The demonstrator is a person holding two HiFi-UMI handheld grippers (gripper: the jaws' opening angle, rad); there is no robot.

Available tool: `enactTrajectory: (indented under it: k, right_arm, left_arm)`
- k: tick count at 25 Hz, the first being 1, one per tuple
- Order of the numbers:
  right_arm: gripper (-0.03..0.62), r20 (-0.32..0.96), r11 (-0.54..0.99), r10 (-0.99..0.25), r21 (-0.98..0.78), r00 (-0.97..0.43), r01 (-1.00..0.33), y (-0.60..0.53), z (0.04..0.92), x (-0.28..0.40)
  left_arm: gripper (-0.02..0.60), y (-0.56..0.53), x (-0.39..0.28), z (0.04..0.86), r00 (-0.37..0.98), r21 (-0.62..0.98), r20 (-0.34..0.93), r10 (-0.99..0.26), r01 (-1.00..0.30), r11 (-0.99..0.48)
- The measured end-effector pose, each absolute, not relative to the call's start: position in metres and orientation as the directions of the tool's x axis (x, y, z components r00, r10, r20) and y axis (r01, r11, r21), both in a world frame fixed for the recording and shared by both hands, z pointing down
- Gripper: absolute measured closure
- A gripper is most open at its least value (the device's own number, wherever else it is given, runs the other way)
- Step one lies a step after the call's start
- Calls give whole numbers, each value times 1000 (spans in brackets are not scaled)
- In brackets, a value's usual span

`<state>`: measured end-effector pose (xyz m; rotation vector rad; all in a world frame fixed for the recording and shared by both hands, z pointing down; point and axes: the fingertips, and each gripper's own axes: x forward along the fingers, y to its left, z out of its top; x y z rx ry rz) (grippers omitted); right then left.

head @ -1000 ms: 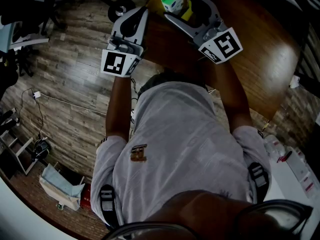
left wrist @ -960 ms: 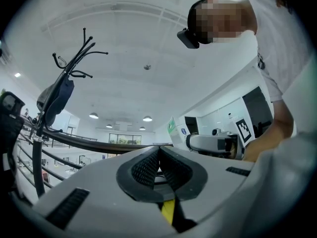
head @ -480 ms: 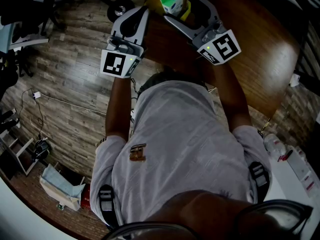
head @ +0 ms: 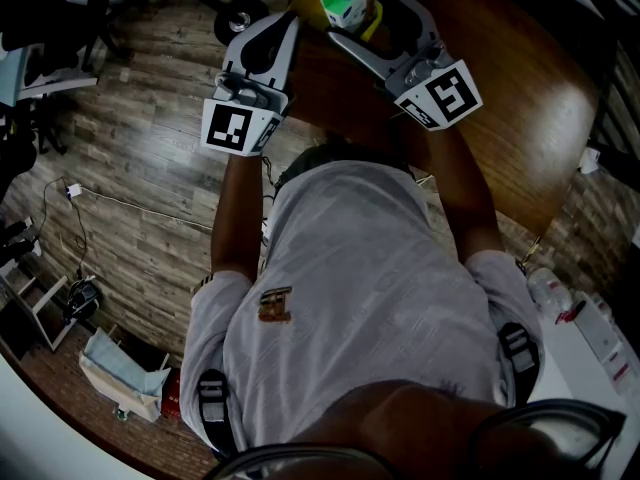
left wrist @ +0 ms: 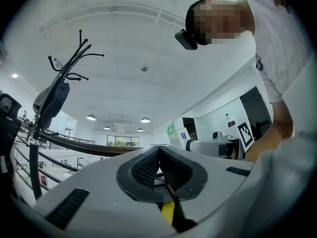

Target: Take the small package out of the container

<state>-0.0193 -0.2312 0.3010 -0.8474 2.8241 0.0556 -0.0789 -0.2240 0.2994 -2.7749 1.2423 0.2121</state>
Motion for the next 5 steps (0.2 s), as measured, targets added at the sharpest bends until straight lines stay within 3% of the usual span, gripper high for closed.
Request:
enactTrajectory:
  k: [5]
  right_arm:
    - [276, -199, 836, -540, -18, -818, -548, -230, 300, -19]
  left_arm:
    - [563, -224, -80, 298, 656, -29, -169, -736, -750, -661]
